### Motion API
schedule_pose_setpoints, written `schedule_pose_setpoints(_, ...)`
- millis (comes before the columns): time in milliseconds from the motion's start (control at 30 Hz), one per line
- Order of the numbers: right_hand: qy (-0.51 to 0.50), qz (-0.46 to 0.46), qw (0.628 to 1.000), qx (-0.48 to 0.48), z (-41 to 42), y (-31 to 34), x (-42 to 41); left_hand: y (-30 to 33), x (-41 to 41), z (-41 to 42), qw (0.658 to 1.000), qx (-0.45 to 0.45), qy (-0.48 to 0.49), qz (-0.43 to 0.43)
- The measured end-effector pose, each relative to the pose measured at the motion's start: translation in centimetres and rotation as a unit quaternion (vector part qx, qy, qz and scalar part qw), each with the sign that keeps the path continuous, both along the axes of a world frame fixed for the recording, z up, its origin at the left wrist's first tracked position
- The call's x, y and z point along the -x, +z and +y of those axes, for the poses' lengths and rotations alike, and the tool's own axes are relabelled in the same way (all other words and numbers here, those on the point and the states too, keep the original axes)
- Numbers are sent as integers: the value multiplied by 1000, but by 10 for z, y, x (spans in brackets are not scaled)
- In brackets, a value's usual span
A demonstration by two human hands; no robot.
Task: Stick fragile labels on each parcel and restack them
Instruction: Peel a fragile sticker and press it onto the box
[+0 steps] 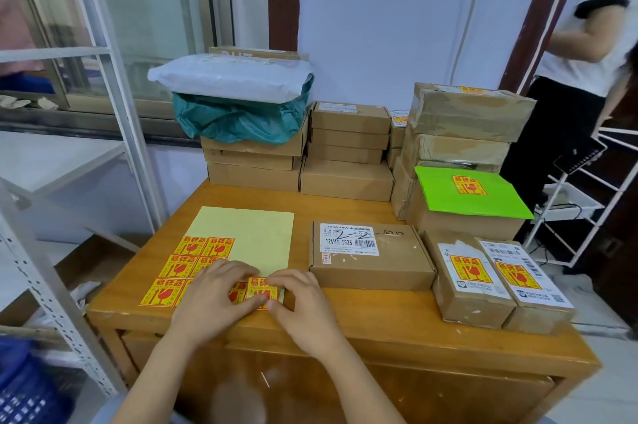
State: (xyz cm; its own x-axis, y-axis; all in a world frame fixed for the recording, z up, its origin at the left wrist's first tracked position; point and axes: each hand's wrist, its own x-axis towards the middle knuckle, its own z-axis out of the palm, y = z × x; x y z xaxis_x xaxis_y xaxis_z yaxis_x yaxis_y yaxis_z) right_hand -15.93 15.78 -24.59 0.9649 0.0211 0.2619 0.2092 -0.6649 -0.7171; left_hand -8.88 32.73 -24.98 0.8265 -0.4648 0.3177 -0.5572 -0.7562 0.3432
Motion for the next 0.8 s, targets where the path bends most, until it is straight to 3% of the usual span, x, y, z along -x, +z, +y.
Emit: schedule_pose_setpoints(800, 20, -17, 998, -61, -4, 2, 3, 6, 5, -1, 999, 6, 14, 34)
